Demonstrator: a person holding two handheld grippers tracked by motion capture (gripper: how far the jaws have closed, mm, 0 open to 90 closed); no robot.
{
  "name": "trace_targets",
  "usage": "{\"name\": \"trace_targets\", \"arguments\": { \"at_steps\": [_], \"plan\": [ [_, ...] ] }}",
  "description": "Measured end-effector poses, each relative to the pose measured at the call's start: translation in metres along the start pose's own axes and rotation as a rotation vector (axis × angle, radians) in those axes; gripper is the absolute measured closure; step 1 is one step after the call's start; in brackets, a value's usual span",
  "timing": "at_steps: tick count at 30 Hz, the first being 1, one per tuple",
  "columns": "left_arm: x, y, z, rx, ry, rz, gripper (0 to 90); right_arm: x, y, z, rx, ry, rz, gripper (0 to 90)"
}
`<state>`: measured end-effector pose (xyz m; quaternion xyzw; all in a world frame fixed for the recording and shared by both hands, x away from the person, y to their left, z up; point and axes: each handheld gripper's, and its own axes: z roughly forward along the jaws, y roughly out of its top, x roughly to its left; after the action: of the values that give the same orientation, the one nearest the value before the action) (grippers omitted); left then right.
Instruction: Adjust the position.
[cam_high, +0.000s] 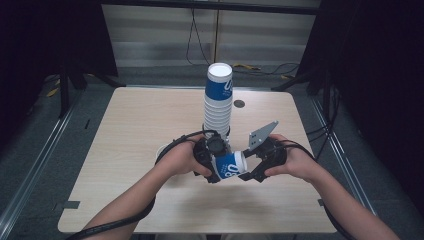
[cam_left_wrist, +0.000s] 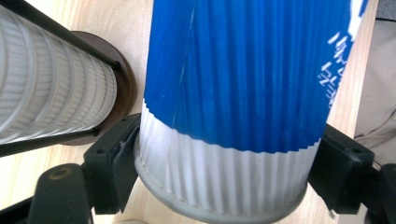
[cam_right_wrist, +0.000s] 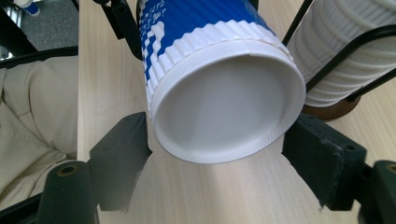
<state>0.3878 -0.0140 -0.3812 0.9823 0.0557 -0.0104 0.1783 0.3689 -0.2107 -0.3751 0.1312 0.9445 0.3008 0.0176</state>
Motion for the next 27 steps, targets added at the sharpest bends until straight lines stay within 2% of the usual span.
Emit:
{"name": "trace_targets", "arguments": {
  "at_steps": [2, 7, 9, 13, 20, 27],
  "plan": [
    [0.0004, 0.0005, 0.0000, 0.012, -0.005, 0.011, 20.3, 0.0000, 0.0001, 0.0000, 0.008, -0.003, -0.003, 23.7],
    [-0.0007, 0.0013, 0.0015, 0.018, -0.008, -0.001, 20.2, 0.0000, 0.0021, -0.0004, 0.018, 0.009, -0.003, 25.1],
    [-0.0012, 0.0023, 0.0017, 0.031, -0.014, 0.010, 20.2, 0.0001, 0.0026, 0.0000, 0.027, 0.008, -0.005, 25.1],
    [-0.0024, 0.0035, 0.0023, 0.022, -0.014, 0.010, 20.2, 0.0001, 0.0033, 0.0021, 0.045, 0.009, -0.012, 26.3],
    [-0.0030, 0.0041, 0.0044, 0.043, -0.019, 0.019, 20.2, 0.0010, 0.0045, 0.0062, 0.057, 0.021, -0.020, 27.8],
    [-0.0032, 0.0051, 0.0045, 0.050, -0.005, 0.036, 20.2, 0.0022, 0.0078, 0.0090, 0.065, 0.029, -0.032, 29.3]
  ]
}}
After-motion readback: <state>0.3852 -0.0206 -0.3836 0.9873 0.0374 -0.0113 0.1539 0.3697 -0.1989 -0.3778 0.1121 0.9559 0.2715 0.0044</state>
